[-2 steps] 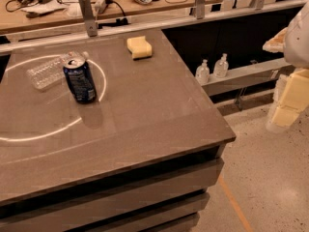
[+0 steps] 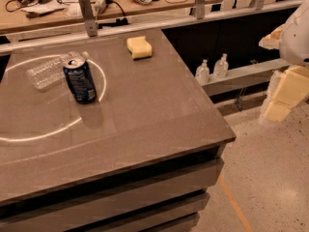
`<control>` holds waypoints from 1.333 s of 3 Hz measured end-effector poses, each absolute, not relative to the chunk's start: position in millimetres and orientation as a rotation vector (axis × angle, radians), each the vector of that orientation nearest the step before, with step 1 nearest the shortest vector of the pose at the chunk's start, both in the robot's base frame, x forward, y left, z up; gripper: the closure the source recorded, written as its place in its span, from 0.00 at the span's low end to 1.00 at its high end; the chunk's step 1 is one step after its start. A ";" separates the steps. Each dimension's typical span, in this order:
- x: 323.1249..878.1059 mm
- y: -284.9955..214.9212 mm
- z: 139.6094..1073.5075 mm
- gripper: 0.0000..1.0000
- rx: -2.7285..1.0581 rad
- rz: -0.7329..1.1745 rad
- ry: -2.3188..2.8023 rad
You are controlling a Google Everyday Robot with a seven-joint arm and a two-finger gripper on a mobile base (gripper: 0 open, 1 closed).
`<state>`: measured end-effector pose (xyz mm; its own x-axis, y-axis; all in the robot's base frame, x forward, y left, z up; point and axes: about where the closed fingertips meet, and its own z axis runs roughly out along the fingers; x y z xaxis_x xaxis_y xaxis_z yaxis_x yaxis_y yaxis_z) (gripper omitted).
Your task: Move sponge near pepsi can
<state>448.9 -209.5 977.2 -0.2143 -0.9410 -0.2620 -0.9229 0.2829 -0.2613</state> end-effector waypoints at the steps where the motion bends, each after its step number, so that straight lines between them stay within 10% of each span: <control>1: 475.4 -199.0 977.2 0.00 -1.581 -0.010 2.099; 4: 599.6 -162.1 957.1 0.00 -1.319 0.328 1.730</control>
Offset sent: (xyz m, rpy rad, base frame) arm 0.1167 0.0355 0.0018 0.6159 -0.3367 0.0594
